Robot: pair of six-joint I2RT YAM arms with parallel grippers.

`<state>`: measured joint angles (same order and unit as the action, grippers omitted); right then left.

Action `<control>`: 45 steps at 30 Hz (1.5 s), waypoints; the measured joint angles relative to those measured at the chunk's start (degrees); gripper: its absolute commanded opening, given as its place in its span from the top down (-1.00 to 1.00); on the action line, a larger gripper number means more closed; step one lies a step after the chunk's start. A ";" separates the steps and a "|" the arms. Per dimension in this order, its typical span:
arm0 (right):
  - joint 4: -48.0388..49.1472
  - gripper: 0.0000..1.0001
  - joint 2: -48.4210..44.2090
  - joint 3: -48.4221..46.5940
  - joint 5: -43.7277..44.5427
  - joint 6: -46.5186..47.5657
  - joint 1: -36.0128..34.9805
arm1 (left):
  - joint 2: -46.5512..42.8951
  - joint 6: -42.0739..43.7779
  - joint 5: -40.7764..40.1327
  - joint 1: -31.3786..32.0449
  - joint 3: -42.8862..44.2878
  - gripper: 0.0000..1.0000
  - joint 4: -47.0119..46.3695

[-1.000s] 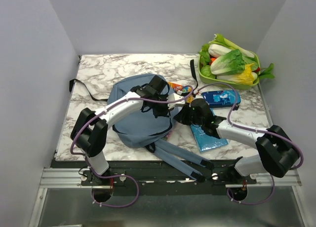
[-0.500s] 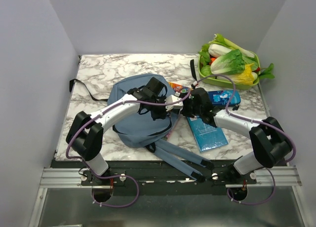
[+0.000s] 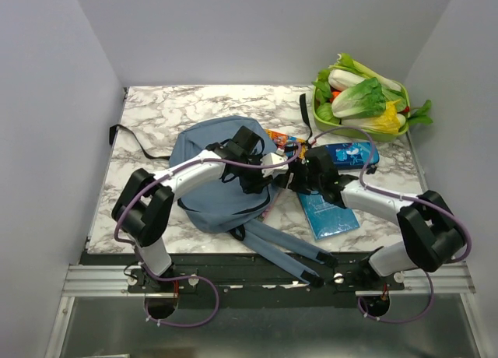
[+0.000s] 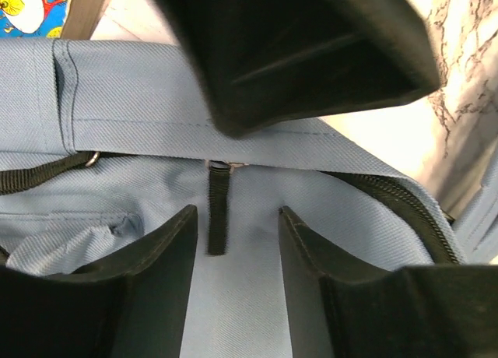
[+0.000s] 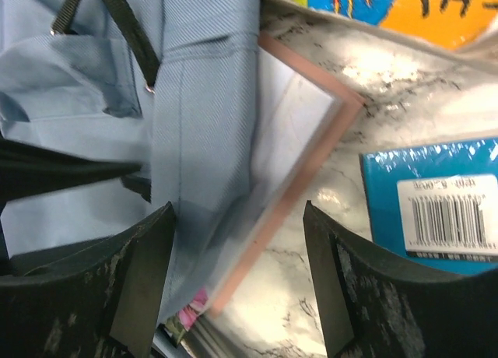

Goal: Pack the student bag
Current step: Unzip the student bag at the center of the board.

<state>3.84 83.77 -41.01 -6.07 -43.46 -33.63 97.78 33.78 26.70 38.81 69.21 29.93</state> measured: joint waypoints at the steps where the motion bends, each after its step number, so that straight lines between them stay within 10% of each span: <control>1: -0.02 -0.50 -0.57 0.79 0.07 -0.17 0.00 | 0.33 0.33 0.07 -0.13 -0.02 -0.10 -0.50; 9: -0.07 -0.47 -5.09 5.44 0.70 -2.23 0.17 | 2.36 3.76 1.95 -1.18 -0.33 0.07 -2.75; 16: 0.37 -0.45 -5.73 6.93 0.68 -3.67 0.26 | 4.00 6.58 4.35 -1.31 0.79 1.00 -2.05; 45: -3.28 -0.92 12.13 -16.74 -8.00 -0.07 5.84 | -1.46 4.74 4.61 -0.76 6.27 1.00 6.21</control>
<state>0.56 95.90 -57.76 -14.06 -43.53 -27.79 96.31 38.52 31.31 38.04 75.48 36.14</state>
